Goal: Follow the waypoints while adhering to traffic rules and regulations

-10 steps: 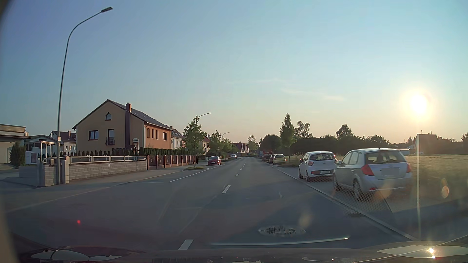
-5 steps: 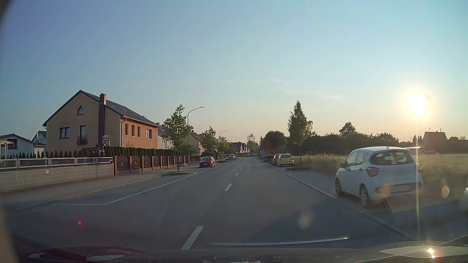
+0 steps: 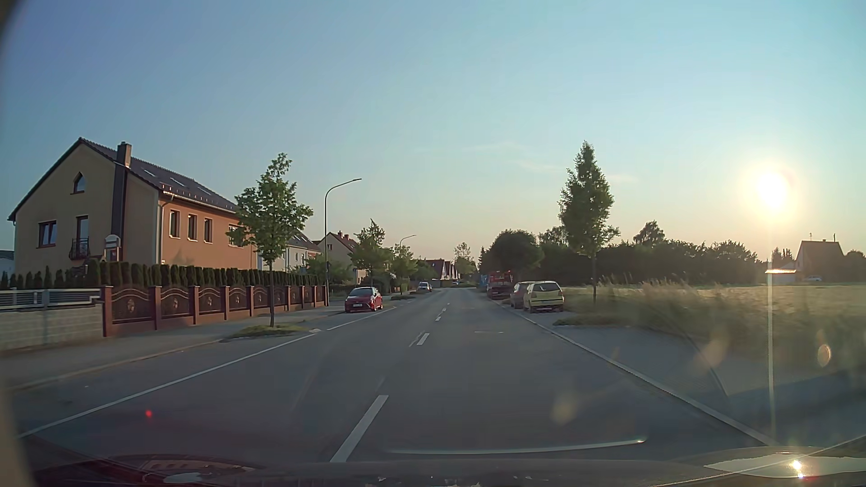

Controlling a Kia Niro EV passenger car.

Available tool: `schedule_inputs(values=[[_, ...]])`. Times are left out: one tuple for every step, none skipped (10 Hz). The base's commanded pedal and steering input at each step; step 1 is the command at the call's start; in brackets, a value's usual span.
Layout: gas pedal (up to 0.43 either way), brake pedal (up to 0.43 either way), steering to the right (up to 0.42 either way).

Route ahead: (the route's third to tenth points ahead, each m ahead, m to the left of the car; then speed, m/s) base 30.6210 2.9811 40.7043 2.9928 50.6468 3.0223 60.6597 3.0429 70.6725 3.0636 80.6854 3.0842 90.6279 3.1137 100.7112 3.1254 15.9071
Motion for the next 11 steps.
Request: schedule_inputs(values=[[0.087,0.018,0.002],[0.087,0.018,0.001],[0.087,0.018,0.001],[0.087,0.018,0.001],[0.087,0.018,-0.001],[0.087,0.018,-0.002],[0.087,0.018,-0.002],[0.087,0.006,-0.001],[0.087,0.018,0.001],[0.087,0.012,0.001],[0.098,0.018,0.002]])
